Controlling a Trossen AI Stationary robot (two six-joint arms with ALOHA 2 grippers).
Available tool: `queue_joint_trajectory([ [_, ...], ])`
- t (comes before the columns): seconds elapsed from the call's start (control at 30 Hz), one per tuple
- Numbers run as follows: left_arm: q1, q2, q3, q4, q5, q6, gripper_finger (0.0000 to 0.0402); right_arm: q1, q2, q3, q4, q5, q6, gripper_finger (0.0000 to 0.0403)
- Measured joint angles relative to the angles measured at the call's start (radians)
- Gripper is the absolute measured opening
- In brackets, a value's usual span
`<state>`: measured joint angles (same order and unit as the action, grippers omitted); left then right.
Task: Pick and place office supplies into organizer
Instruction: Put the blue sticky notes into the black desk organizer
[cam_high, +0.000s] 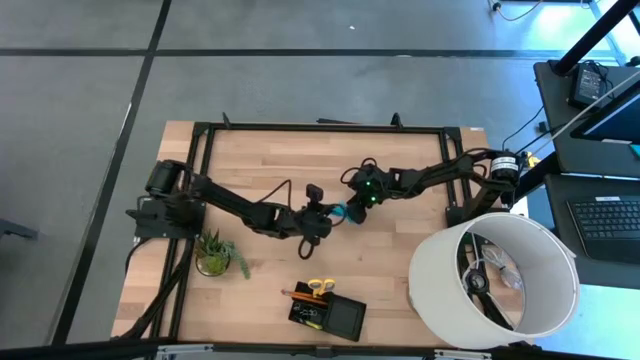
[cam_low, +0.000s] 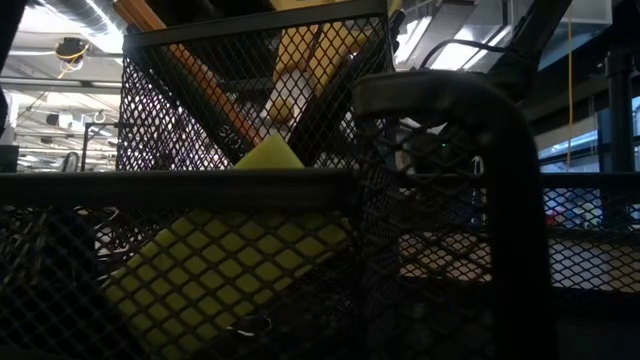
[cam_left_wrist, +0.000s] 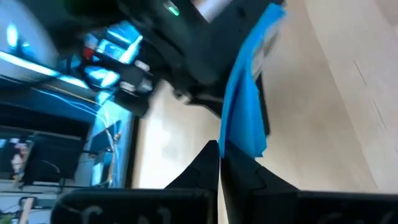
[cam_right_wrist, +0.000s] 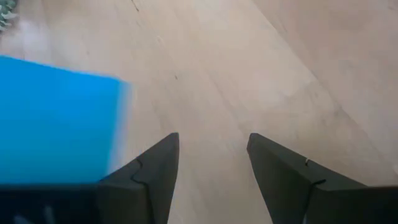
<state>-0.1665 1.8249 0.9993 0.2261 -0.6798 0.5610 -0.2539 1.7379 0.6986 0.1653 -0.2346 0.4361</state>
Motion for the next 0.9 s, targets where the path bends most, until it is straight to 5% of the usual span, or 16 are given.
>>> queue_joint_trajectory([
  [0.5, -0.226, -0.23, 0.0, -0.043, -0.304, 0.013, 0.0002, -0.032, 0.0, -0.001, -0.032, -0.014, 0.004, 0.02],
  [0.9, -0.442, -0.195, 0.028, 0.127, -0.433, -0.015, 0.0002, -0.031, 0.002, -0.003, -0.015, -0.007, 0.022, 0.02],
])
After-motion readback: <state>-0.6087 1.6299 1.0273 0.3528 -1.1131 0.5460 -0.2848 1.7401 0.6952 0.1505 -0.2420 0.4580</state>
